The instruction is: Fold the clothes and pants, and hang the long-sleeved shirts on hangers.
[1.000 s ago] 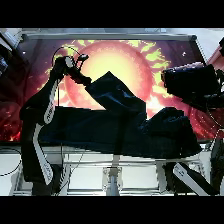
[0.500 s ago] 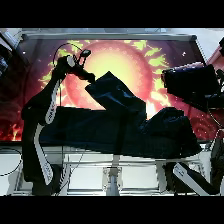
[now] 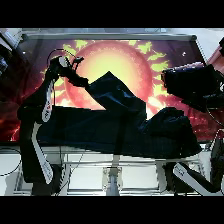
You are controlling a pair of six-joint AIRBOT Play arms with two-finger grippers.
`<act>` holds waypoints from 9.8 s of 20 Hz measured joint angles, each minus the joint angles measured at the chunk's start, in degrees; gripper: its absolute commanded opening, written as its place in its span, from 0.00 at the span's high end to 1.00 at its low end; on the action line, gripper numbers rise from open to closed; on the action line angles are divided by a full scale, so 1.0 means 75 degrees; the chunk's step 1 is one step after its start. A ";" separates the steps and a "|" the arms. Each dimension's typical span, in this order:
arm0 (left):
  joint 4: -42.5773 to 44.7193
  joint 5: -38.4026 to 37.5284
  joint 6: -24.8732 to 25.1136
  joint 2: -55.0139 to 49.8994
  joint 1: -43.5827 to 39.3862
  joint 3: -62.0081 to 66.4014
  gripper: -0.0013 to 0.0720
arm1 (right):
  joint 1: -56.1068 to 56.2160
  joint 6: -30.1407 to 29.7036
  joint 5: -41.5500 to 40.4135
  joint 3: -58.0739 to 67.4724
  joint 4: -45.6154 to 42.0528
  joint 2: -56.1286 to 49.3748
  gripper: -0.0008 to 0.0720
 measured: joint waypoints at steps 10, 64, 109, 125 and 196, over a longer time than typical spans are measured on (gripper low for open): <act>-0.0256 -0.0364 -0.0006 0.0017 0.0111 -0.0096 0.93 | 0.0000 0.0152 -0.0659 0.0000 -0.1011 -0.1577 0.37; 0.1294 0.0484 0.0160 0.2110 0.4672 -0.1909 0.48 | 0.2524 0.2151 -0.2780 0.1856 -0.0644 -0.3570 0.93; 0.2512 0.1309 -0.0927 0.4878 0.5896 -0.1877 0.93 | 0.2532 0.1172 -0.3048 0.4182 0.0402 -0.3561 0.93; 0.2559 -0.0041 -0.1483 0.5117 0.5700 -0.1996 0.93 | 0.1227 0.0883 -0.1329 0.1562 -0.1536 -0.0058 0.94; 0.3681 0.1705 -0.1236 0.6210 0.6140 -0.4660 0.39 | 0.2565 0.1341 -0.1212 0.7641 -0.0927 -0.6047 0.39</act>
